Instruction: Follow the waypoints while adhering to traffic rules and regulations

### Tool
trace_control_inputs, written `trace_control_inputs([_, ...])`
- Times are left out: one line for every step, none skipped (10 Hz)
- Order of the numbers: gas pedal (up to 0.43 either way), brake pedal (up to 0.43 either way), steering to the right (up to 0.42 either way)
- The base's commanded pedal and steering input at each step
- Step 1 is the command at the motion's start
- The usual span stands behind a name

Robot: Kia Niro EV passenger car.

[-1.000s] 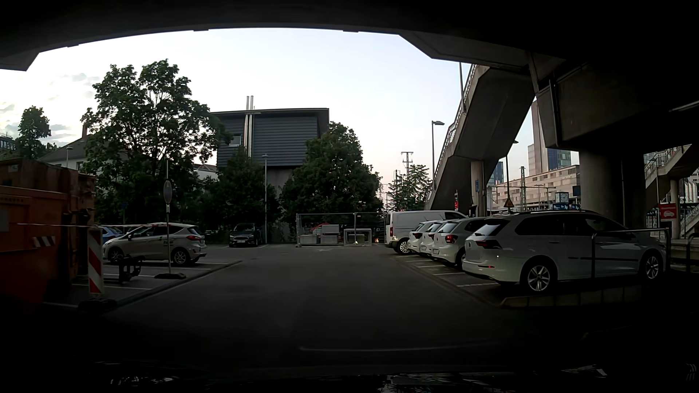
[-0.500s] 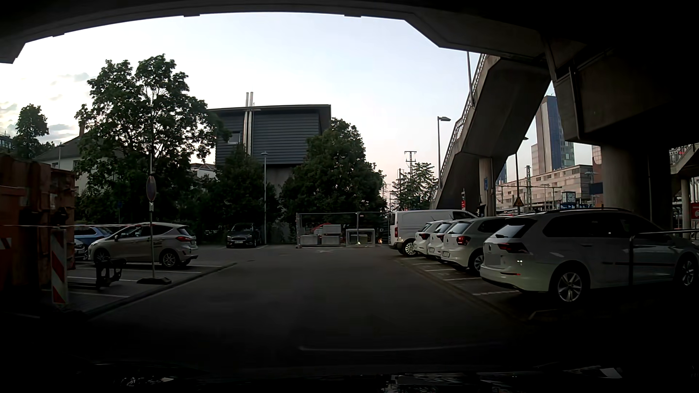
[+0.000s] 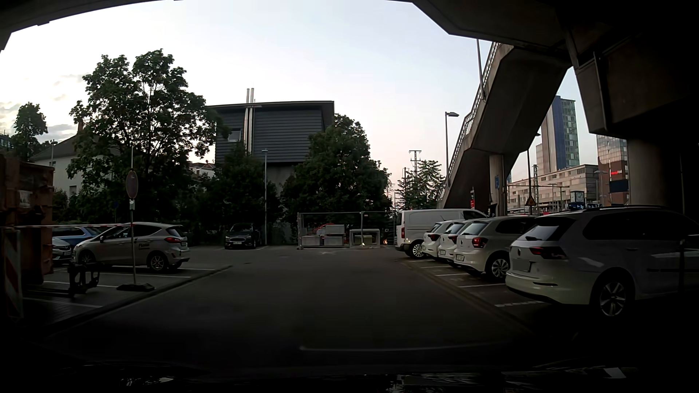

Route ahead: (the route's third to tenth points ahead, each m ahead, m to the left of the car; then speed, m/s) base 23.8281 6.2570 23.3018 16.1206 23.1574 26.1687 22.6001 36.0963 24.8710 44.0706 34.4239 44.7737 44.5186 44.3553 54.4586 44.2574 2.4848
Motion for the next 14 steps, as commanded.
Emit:
trace_control_inputs([0.039, 0.000, -0.050])
trace_control_inputs([0.039, 0.000, -0.057])
trace_control_inputs([0.039, 0.000, -0.068])
trace_control_inputs([0.039, 0.000, -0.071])
trace_control_inputs([0.039, 0.000, -0.069])
trace_control_inputs([0.039, 0.000, -0.061])
trace_control_inputs([0.039, 0.000, -0.052])
trace_control_inputs([0.028, 0.000, -0.044])
trace_control_inputs([0.028, 0.000, -0.033])
trace_control_inputs([0.028, 0.000, -0.024])
trace_control_inputs([0.028, 0.000, -0.018])
trace_control_inputs([0.028, 0.000, -0.014])
trace_control_inputs([0.028, 0.000, -0.011])
trace_control_inputs([0.008, 0.000, -0.010])
